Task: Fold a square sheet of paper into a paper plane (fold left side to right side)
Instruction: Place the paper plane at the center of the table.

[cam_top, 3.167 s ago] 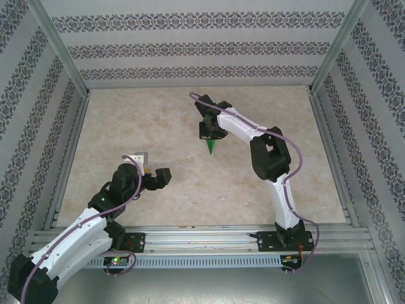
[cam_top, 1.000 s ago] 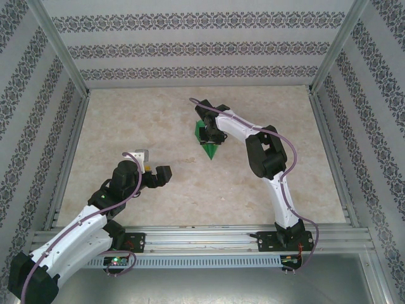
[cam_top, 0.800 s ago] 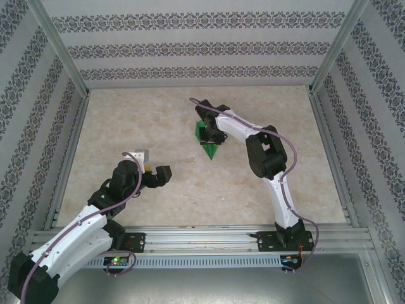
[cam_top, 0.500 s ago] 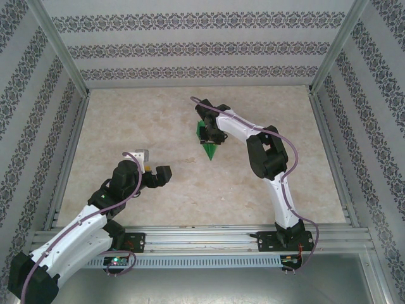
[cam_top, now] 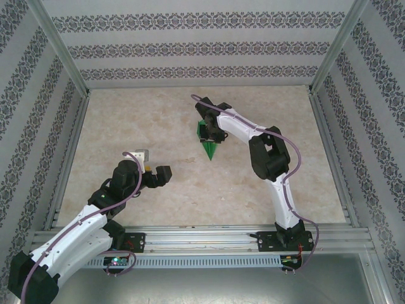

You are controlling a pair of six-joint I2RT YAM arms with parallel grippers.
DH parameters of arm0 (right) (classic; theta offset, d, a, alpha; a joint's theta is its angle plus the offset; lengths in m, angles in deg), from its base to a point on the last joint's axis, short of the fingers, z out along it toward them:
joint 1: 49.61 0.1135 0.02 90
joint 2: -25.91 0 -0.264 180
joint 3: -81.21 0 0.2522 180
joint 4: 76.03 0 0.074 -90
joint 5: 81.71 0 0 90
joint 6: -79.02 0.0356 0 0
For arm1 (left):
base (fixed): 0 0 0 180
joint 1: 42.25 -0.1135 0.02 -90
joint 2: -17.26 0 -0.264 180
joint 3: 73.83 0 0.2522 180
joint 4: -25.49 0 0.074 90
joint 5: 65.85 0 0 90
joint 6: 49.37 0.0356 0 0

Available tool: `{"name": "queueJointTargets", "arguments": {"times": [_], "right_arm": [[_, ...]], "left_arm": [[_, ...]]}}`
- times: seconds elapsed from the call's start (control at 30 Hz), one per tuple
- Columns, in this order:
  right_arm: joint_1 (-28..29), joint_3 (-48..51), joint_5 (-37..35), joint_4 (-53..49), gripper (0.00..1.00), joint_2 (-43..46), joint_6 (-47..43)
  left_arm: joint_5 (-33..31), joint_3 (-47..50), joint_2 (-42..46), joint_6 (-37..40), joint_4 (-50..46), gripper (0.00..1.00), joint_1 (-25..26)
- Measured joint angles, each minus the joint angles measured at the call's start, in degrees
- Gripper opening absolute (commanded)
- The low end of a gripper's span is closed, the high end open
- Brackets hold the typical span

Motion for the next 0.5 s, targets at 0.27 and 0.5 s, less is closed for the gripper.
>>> {"name": "queueJointTargets", "arguments": {"times": [0.27,0.5], "right_arm": [[1.1,2.4,-1.5,0.4,0.55,4.1,-0.5],[2.0,9.0,-2.7,2.5,0.69,10.8,-2.1]], "left_arm": [[-0.7,-1.0,-0.3,-0.1,-0.9,1.00,0.0],[-1.0,-1.1,-1.0,-1.7,-1.3,1.00,-0.3]]}}
